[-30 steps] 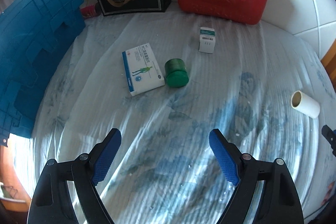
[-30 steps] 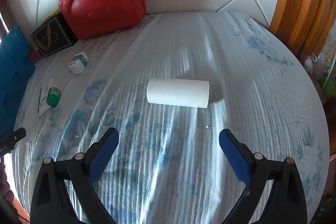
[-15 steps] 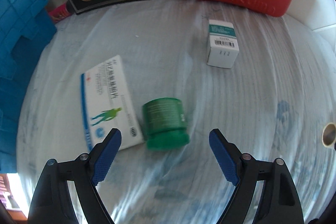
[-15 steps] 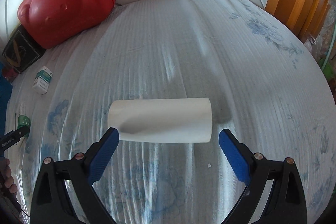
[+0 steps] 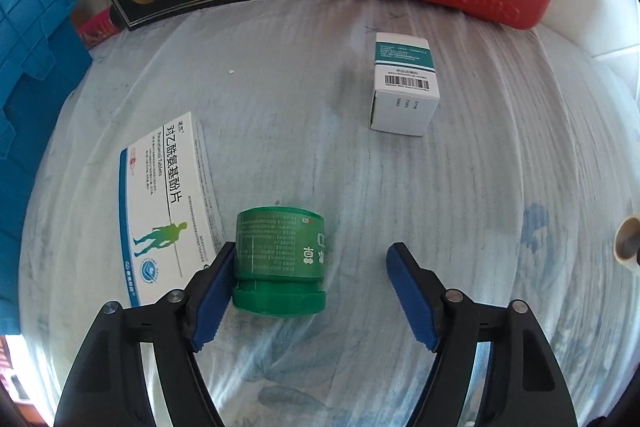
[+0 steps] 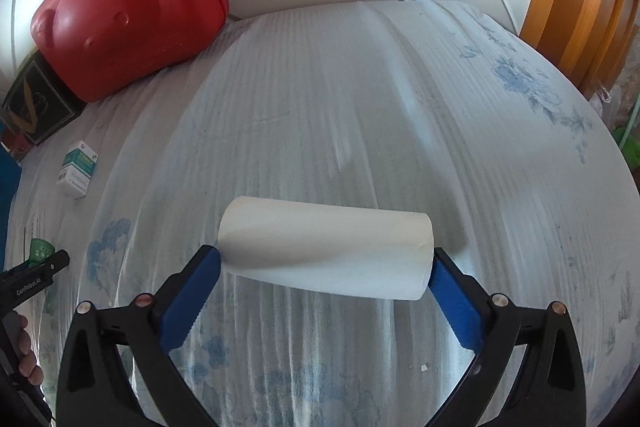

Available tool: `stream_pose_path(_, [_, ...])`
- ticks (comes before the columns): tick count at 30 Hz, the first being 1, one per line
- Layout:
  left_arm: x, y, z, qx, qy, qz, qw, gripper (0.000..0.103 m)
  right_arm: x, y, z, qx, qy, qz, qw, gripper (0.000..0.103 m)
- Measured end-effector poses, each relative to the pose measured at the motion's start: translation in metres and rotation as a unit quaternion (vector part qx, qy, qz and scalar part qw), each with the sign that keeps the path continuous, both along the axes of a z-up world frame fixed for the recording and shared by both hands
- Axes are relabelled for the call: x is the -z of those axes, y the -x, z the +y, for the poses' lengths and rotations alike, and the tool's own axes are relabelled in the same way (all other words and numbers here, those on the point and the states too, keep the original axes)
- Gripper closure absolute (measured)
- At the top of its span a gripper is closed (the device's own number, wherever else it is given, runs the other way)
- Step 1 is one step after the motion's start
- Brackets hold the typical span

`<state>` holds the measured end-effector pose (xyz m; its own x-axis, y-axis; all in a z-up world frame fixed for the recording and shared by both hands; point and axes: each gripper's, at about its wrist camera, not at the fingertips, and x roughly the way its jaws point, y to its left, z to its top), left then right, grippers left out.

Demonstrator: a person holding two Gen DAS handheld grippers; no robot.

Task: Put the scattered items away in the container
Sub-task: 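Grasp the green jar with the left tool while the right tool grasps the white paper roll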

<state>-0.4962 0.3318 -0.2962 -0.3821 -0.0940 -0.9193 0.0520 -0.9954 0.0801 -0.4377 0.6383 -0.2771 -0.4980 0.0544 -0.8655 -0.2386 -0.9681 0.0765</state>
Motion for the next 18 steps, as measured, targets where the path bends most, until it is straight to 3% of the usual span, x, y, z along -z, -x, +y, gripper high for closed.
stream_pose_path(3, [0.002,-0.001,0.001,0.005,-0.004,0.006,1.0000,0.031,0.003,0.010,-0.004,0.001,-0.022,0.001,1.000,0.000])
stream_pose_path(5, [0.002,-0.003,0.000,0.008,-0.014,0.008,0.9998,0.041,0.004,0.015,-0.003,0.004,-0.027,0.005,1.000,0.000])
stream_pose_path(10, [0.001,-0.005,0.000,0.007,-0.014,0.011,0.9998,0.038,0.008,0.029,0.003,0.011,-0.020,0.010,1.000,0.000])
stream_pose_path(11, [0.001,-0.006,0.000,0.010,-0.014,0.011,0.9998,0.042,0.010,0.033,0.003,0.010,-0.018,0.005,1.000,0.000])
stream_pose_path(12, [0.000,-0.007,0.001,0.015,-0.021,0.010,0.9996,0.048,0.017,0.037,0.003,0.006,-0.015,-0.011,1.000,0.000])
stream_pose_path(13, [-0.001,-0.009,0.002,0.021,-0.029,0.009,0.9993,0.063,0.022,0.039,0.002,0.001,-0.009,-0.022,1.000,0.000])
stream_pose_path(18, [-0.001,-0.023,0.009,0.028,-0.019,0.008,0.9994,0.063,0.011,0.017,-0.017,-0.061,0.062,0.001,0.996,0.000])
